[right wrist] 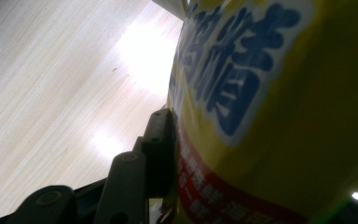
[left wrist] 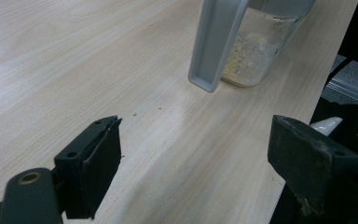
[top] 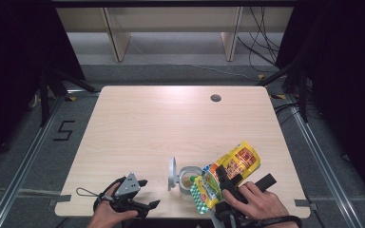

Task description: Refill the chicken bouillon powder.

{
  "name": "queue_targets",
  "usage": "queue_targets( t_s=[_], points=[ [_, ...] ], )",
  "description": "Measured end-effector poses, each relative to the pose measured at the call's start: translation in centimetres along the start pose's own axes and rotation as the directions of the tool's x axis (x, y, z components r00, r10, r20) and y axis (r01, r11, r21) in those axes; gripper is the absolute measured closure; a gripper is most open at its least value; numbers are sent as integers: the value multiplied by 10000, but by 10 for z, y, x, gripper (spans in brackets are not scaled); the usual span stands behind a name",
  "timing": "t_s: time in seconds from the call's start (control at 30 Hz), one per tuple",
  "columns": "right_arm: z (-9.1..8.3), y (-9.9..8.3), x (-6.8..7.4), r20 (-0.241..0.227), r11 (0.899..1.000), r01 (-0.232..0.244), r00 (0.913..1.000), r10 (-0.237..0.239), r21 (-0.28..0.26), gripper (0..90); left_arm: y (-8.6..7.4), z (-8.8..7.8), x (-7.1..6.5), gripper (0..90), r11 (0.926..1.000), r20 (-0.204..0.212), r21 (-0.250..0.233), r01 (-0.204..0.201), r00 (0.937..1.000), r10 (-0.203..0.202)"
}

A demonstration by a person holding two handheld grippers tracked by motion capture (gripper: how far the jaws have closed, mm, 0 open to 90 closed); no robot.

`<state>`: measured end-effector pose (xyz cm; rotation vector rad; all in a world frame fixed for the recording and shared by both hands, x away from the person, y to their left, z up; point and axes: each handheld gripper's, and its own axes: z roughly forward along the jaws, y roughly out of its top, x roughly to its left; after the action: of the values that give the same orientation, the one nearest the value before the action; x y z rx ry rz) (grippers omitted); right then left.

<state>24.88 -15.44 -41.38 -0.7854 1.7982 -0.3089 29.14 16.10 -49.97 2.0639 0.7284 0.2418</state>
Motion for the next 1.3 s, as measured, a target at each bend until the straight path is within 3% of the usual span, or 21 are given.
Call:
queue_targets(
  t_s=[0.07, 0.13, 0.2, 0.27, 0.33, 0.43, 0.47, 0.5, 0.57, 0.63, 0.67, 0.77, 0.83, 0.87, 1.0, 1.03, 1.1, 1.17, 1.2, 1.23, 1.3],
  points=[
    [0, 0, 0, 21, 10000, -31, 10000, 31, 13, 631, 0, 0, 1, 170, 9996, -14, -65, -266, 9996, 266],
    [0, -1, 1, -9, 10000, -98, 10000, 98, 7, 631, 0, 0, 0, 170, 10000, -17, -7, 26, 10000, -26],
    [0, -1, 1, -36, 9999, -128, 9999, 128, 4, 631, 1, 0, 1, 170, 9996, 16, -16, -293, 9996, 293],
    [1, -2, -1, -188, 9998, 174, 9997, -175, -77, 631, 0, 0, 1, 170, 9999, 15, -2, -137, 9999, 137],
    [0, -2, 0, -223, 9999, -141, 9997, 141, -8, 631, 0, 0, 0, 170, 10000, 14, 17, -14, 10000, 14],
    [0, -2, 0, -145, 9999, -105, 9998, 105, 4, 631, 0, 0, 1, 170, 9996, 17, -17, -266, 9996, 266],
    [1, -2, -1, -182, 9999, 116, 9998, -118, -86, 631, 0, 0, 0, 170, 10000, -11, 3, 27, 10000, -27],
    [0, -1, 1, -229, 9998, -186, 9996, 186, -27, 631, 0, 0, 0, 170, 10000, -2, 5, -6, 10000, 6],
    [1, -2, -1, -197, 9999, 74, 9998, -77, -145, 631, 1, 0, 1, 170, 9996, 26, 0, -281, 9996, 281],
    [1, -1, 0, -224, 9998, -166, 9996, 164, -61, 631, 0, 0, 0, 170, 10000, 11, 20, 7, 10000, -7],
    [1, -1, 1, -6, 9999, -103, 9999, 103, -14, 631, 0, 0, 0, 170, 10000, 13, 24, -29, 10000, 29],
    [2, 0, -1, -177, 10000, 19, 9998, -19, -15, 632, -1, 2, 1, 170, 10000, -36, 32, -58, 10000, 58],
    [3, 2, -3, -42, 9990, 439, 9990, -439, -66, 633, 0, 1, 0, 170, 10000, -74, 35, -74, 9999, 74],
    [3, 3, -1, -45, 10000, 43, 10000, -43, -77, 633, 0, 0, 0, 170, 10000, -37, 43, -78, 10000, 79],
    [4, 3, -1, -40, 9999, 29, 10000, -29, -114, 634, 0, 0, 1, 170, 9997, -23, -31, -234, 9997, 234],
    [4, 1, -3, -21, 9993, 357, 9994, -357, -137, 634, 0, 0, 2, 169, 9995, 6, 52, -309, 9995, 309],
    [3, 1, -2, -258, 10000, 7, 9997, -8, -57, 634, 0, 0, 0, 170, 9999, 1, 85, -68, 10000, 68],
    [3, -1, -1, -29, 10000, 32, 10000, -32, 1, 634, 0, 0, 0, 170, 10000, 25, 20, -31, 10000, 31],
    [3, -1, -2, -184, 10000, -23, 9998, 23, -18, 634, 0, 0, 1, 170, 9997, 29, 4, -248, 9997, 248],
    [3, -1, -2, -241, 10000, -60, 9997, 60, 4, 634, 0, 0, 0, 170, 10000, 4, 25, 9, 10000, -9],
    [2, -2, -2, -226, 10000, -76, 9997, 76, -11, 634, 0, 0, 1, 170, 9996, 28, 1, -291, 9996, 291]
  ],
)
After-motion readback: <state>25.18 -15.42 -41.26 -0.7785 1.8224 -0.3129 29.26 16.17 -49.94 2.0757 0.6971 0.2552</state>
